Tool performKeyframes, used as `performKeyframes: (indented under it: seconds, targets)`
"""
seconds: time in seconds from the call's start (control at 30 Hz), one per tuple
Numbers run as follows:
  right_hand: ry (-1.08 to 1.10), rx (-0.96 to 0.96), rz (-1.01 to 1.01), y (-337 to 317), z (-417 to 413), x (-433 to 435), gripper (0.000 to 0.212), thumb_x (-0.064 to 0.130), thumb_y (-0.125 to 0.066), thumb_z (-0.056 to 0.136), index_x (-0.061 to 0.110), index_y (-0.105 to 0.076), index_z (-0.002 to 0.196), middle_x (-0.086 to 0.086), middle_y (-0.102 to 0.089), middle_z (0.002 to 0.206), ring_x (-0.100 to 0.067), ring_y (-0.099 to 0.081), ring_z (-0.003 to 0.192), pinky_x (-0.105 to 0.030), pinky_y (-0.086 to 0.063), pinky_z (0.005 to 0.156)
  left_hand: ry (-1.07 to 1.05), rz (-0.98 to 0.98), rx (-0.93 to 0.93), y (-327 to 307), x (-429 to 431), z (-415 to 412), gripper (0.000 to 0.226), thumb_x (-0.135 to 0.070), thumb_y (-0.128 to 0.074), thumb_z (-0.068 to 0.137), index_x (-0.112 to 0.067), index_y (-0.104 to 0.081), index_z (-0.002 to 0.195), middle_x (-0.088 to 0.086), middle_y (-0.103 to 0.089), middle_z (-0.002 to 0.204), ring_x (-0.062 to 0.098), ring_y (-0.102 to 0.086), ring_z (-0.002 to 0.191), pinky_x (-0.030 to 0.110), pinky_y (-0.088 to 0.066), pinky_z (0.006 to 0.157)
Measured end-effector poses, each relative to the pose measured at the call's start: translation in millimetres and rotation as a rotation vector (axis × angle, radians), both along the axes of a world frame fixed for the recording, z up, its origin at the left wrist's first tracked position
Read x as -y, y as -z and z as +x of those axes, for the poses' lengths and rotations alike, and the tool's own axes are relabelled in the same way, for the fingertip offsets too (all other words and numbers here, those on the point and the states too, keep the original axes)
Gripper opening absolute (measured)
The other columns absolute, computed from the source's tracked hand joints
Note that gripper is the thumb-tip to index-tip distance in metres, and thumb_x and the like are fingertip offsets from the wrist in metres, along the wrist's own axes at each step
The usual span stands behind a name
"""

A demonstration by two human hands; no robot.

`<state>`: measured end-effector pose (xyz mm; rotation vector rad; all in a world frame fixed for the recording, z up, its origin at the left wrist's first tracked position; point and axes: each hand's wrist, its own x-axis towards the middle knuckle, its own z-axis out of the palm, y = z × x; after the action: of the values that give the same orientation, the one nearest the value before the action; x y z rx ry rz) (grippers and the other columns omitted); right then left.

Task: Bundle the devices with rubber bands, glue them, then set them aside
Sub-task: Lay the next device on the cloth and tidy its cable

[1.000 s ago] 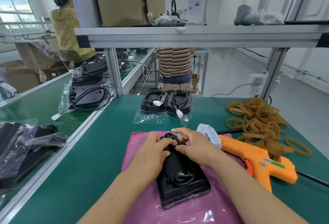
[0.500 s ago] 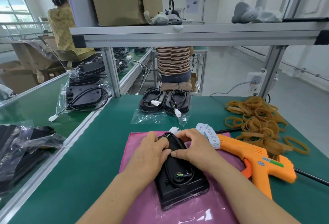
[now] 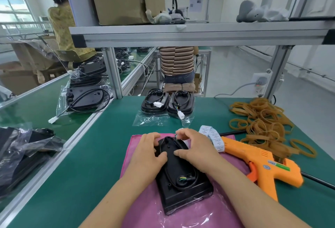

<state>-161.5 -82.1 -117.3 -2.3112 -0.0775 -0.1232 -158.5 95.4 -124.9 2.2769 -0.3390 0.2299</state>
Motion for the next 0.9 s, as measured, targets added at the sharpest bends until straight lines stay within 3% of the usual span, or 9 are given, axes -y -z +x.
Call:
performKeyframes:
  seconds: [0.1, 0.23, 0.4, 0.57, 0.7, 0.8, 0.9]
  targets:
    - [0.017, -0.033, -0.011, -5.9, 5.7, -2.8, 0.071, 0.027, -0.077, 0.078, 0.036, -0.043, 0.14, 0.026, -0.059, 0.103, -0.004, -0.052, 0.103, -0.021, -0.037, 0.085, -0.016, -0.005, -0.033, 0.2, -0.2, 4.3, 0.046, -0.011, -0.07, 0.082, -0.018, -0.056, 0.125, -0.015, -0.045, 0.096, -0.001, -0.047, 0.081, 0.0, -0.034, 0.071]
    - [0.054, 0.025, -0.074, -4.5, 9.7, -9.4, 0.05, 0.031, -0.077, 0.078, 0.032, -0.056, 0.124, 0.022, -0.058, 0.1, -0.007, -0.047, 0.105, -0.022, -0.034, 0.081, -0.022, 0.023, 0.004, 1.2, -0.9, 6.8, 0.032, -0.019, -0.069, 0.086, -0.025, -0.064, 0.117, -0.013, -0.044, 0.092, -0.001, -0.046, 0.08, 0.004, -0.033, 0.071]
    - [0.076, 0.071, -0.046, -1.4, 11.0, -12.1, 0.039, 0.03, -0.074, 0.08, 0.029, -0.059, 0.115, 0.017, -0.059, 0.1, -0.008, -0.054, 0.103, -0.021, -0.037, 0.083, -0.084, 0.064, 0.025, 4.7, 1.8, 11.3, 0.022, -0.03, -0.064, 0.092, -0.029, -0.068, 0.114, -0.01, -0.045, 0.092, 0.011, -0.049, 0.09, 0.025, -0.036, 0.079]
    - [0.193, 0.109, -0.135, -1.0, 8.9, -14.7, 0.04, 0.034, -0.074, 0.077, 0.031, -0.058, 0.113, 0.021, -0.056, 0.086, -0.008, -0.05, 0.092, -0.024, -0.034, 0.075, -0.066, -0.096, -0.024, 7.9, 3.0, 16.0, 0.018, -0.023, -0.066, 0.089, -0.037, -0.071, 0.098, -0.012, -0.051, 0.091, 0.005, -0.052, 0.089, 0.025, -0.041, 0.082]
    - [0.171, 0.107, -0.214, -5.9, 8.8, -17.8, 0.032, 0.031, -0.071, 0.081, 0.026, -0.063, 0.111, 0.014, -0.066, 0.091, -0.015, -0.055, 0.099, -0.028, -0.037, 0.085, -0.055, -0.127, 0.002, 14.9, 3.5, 17.1, 0.023, -0.02, -0.067, 0.088, -0.037, -0.071, 0.102, -0.014, -0.053, 0.093, 0.008, -0.053, 0.096, 0.027, -0.044, 0.087]
    - [0.124, 0.0, -0.042, -8.7, 12.3, -20.4, 0.025, 0.02, -0.067, 0.088, 0.024, -0.067, 0.112, 0.007, -0.073, 0.1, -0.015, -0.062, 0.101, -0.028, -0.045, 0.091, -0.018, -0.157, -0.04, 12.2, 3.2, 19.8, 0.03, -0.015, -0.064, 0.088, -0.035, -0.073, 0.109, -0.01, -0.063, 0.1, 0.01, -0.058, 0.1, 0.031, -0.047, 0.091]
    - [0.061, -0.156, 0.161, -10.5, 17.0, -18.0, 0.027, 0.008, -0.062, 0.087, 0.024, -0.069, 0.108, 0.004, -0.074, 0.099, -0.016, -0.067, 0.099, -0.037, -0.053, 0.093, 0.104, -0.22, -0.083, 5.1, 3.0, 24.1, 0.032, -0.006, -0.06, 0.088, -0.029, -0.078, 0.101, -0.012, -0.074, 0.083, 0.008, -0.067, 0.08, 0.033, -0.054, 0.075]
